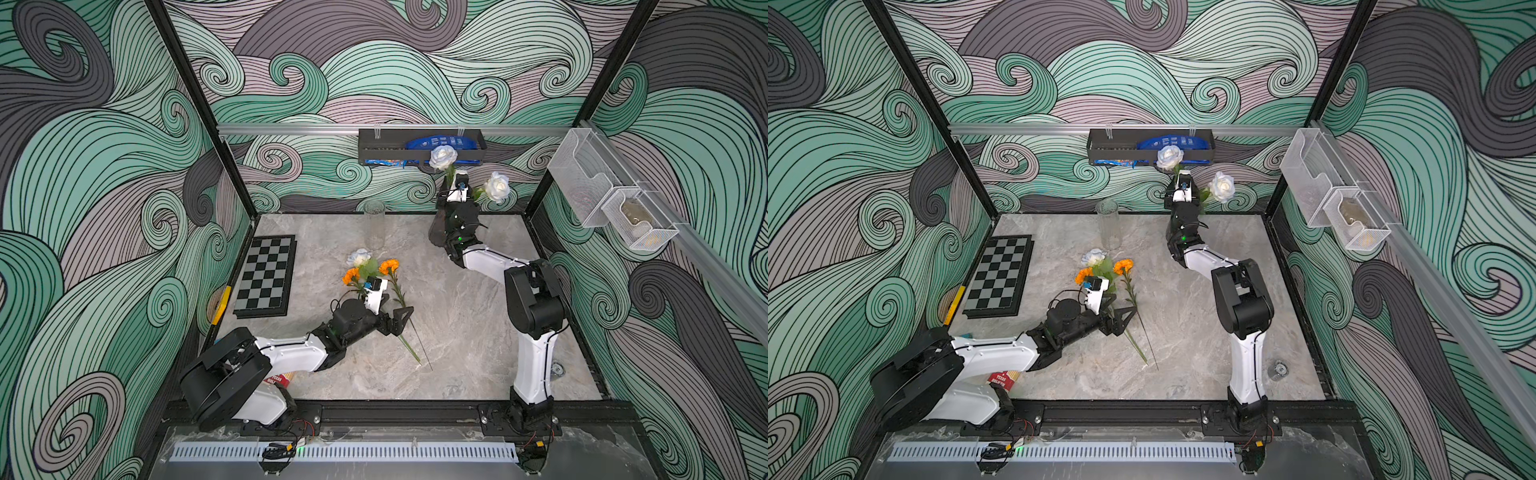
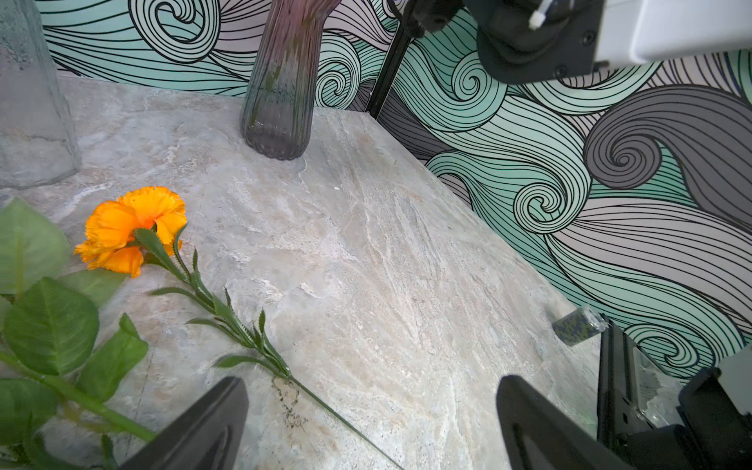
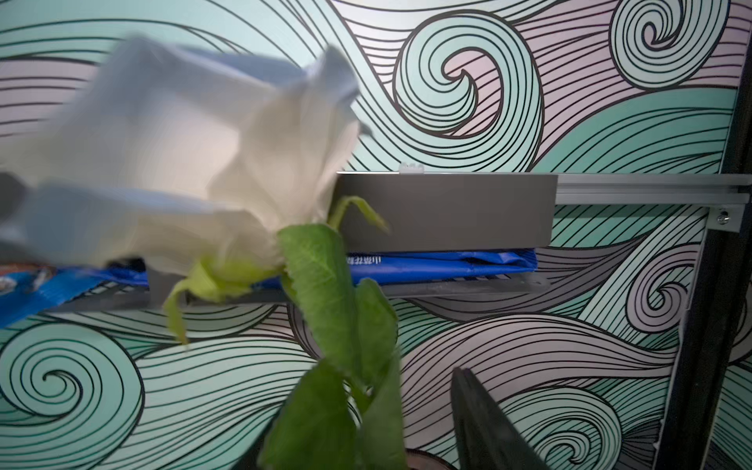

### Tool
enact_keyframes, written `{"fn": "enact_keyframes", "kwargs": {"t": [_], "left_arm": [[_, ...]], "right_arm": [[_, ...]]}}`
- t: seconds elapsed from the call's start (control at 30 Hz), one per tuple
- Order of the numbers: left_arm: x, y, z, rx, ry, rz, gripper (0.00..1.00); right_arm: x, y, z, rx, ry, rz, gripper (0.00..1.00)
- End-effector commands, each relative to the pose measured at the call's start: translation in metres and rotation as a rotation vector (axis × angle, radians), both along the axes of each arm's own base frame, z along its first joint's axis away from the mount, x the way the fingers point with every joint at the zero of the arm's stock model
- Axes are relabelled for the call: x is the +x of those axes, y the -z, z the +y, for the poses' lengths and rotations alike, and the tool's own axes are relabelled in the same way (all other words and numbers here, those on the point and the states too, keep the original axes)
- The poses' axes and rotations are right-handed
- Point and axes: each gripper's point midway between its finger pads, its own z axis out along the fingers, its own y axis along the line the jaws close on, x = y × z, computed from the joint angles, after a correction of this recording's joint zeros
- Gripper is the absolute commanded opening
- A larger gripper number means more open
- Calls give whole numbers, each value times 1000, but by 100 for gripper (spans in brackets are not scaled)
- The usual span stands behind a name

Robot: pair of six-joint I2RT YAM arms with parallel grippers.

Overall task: Arrange the flowers in different vases according to their colors
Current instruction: Insert the flower into the vase.

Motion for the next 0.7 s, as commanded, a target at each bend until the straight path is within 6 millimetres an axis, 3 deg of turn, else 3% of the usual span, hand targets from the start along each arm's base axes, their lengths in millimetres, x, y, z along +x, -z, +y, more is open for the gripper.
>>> {"fn": "enact_keyframes", "kwargs": {"t": [0.0, 0.27, 0.37, 0.5, 0.67], "left_arm": [[1, -5, 4, -7, -17, -21, 99], [2, -8, 9, -6, -45, -30, 99], [13, -11, 31, -3, -183, -27, 99], [24, -17, 77, -41, -424, -32, 99], [33, -26, 101, -89, -547, -77, 99]], "right_arm": [[-34, -59, -3, 88, -3, -128, 63], [-97, -54, 11, 111, -55, -81, 69], [-117, -43, 21, 131, -112, -20, 72], [-149, -30, 27, 174, -186, 58, 74], [-170, 13, 34, 204, -265, 249, 75]]}}
